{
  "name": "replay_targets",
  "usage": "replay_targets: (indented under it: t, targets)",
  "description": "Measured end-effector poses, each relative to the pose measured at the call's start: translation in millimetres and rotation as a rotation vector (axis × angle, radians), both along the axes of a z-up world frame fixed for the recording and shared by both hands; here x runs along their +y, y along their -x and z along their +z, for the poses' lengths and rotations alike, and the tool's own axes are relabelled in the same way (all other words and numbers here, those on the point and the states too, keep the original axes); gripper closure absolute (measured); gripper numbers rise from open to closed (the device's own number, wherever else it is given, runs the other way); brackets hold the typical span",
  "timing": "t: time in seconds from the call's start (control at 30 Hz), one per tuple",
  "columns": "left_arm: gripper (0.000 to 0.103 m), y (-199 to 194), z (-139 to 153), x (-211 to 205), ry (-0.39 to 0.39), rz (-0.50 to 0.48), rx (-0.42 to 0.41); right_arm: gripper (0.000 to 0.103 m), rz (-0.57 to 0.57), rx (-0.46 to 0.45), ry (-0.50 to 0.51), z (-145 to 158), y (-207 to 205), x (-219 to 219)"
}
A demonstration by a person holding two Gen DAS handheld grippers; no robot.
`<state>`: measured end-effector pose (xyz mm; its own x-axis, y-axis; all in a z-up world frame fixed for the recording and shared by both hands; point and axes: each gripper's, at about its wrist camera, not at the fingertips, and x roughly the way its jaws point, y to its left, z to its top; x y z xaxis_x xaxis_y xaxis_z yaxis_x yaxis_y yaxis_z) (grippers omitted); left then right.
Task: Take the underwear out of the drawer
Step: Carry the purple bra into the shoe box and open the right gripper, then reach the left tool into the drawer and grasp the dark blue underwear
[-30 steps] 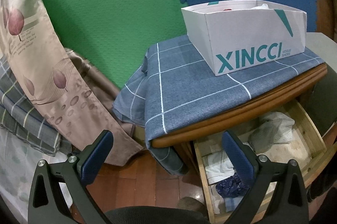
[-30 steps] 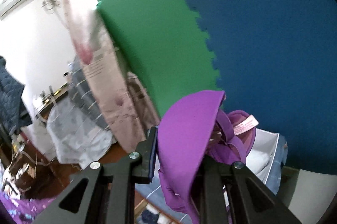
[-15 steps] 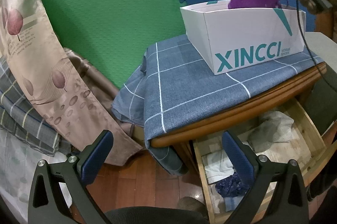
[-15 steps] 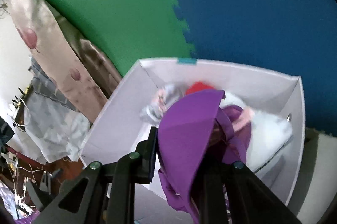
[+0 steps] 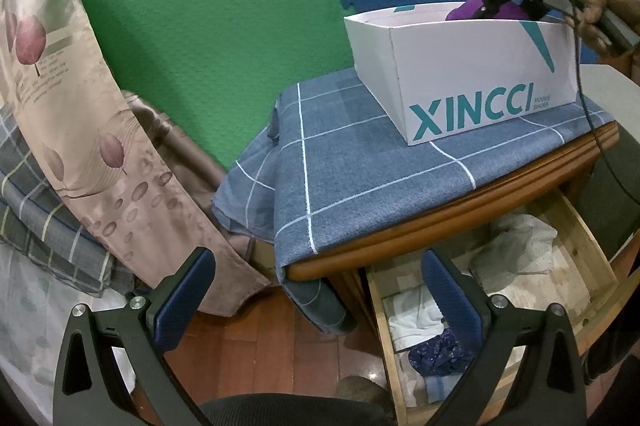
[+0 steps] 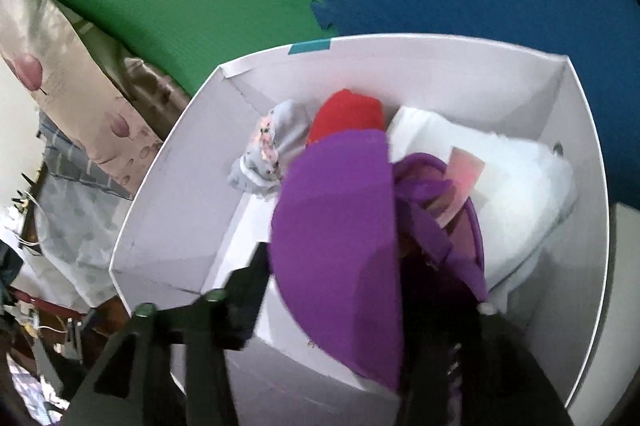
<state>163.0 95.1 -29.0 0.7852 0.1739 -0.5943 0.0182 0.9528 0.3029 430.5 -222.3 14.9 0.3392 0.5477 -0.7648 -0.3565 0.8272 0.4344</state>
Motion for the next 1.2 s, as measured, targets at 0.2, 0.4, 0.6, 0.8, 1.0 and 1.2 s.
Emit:
replay_targets:
  t: [0.2,0.4,0.6,0.8,1.0,1.2]
  targets:
    - [0.0,-1,0,-1,-0.007,0.002,0.002,0.046,0.01,-0.079,0.009,8,25,-15]
    - [0.0,-2,0,-1,-0.01,0.004,0.006,0.046,0.01,-0.132,-0.063,23,35,-41]
    - [0.0,-2,0,0,-0.016,0.002,0.001,0.046,-0.009,-0.285,-0.09,59,64,-54]
    - [0.0,2,-2,3,-0.029,-0.008,-0.002,0.041,-0.123,-0.639,-0.076,81,167,-79]
    - [0.0,1,-5,-3,-0.039,-0.046,0.025,0.015,-0.282,-0.707,-0.024,29,252,-127]
    - [0.001,-1,-18,-24,-0.058,-0.185,0.145,0.015,-0.404,-0.465,-0.165,-26,256,-174]
